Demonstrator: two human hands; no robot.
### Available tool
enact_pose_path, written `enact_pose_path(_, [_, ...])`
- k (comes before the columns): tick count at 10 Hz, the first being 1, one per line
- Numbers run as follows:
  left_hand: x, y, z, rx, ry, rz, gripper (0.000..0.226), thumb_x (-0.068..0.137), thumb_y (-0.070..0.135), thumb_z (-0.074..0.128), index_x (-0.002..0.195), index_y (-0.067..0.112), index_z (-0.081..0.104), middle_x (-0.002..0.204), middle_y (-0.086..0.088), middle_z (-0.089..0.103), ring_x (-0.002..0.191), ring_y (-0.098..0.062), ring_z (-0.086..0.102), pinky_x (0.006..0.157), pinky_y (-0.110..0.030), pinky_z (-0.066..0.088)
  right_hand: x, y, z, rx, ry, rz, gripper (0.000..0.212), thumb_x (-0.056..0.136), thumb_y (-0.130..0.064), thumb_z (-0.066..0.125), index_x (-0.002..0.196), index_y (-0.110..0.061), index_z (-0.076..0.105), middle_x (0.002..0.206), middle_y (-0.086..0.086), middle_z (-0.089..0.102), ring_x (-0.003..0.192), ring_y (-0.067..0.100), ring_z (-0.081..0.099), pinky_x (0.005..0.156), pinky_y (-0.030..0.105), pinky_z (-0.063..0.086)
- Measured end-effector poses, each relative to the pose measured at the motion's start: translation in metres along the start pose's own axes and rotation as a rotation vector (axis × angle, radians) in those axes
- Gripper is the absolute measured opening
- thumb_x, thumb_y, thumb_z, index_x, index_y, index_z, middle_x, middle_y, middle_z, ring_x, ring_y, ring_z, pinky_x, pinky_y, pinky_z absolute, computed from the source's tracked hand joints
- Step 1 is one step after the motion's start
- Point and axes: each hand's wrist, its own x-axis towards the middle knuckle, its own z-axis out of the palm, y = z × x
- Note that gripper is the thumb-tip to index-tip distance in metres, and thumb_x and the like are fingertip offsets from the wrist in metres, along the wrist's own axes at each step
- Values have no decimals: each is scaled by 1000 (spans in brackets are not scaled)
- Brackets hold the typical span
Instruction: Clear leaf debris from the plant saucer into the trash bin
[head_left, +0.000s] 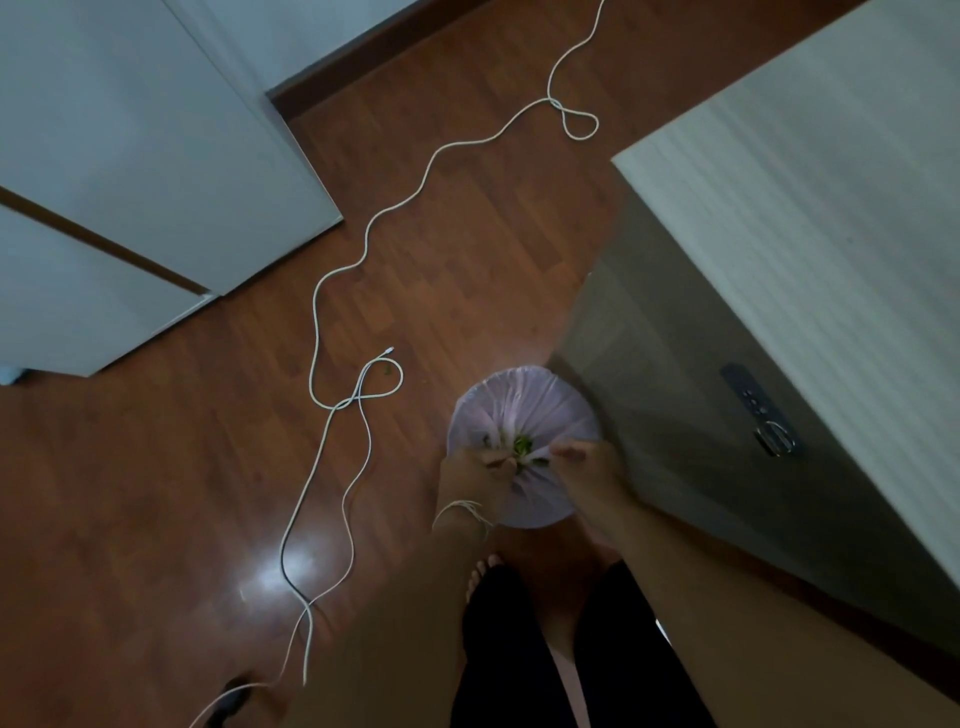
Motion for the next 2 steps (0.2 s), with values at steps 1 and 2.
enact_pose_path(1, [-2, 1, -2, 6, 41, 39, 14, 82, 17, 70, 91, 13, 79, 96, -9, 78, 92, -25, 71, 85, -24, 51, 0, 5, 0, -11, -11, -9, 24, 82, -26, 62, 100, -18, 75, 95, 0, 71, 98, 23, 66, 94, 39, 53])
enact_pose_path(2, [-5, 8, -2, 15, 91, 63, 13, 81, 19, 71, 88, 12, 80, 93, -11, 78, 90, -29, 71, 84, -32, 53, 8, 22, 8, -7, 27, -108, 44, 66, -51, 49, 85, -23, 78, 86, 4, 77, 86, 29, 70, 81, 45, 57])
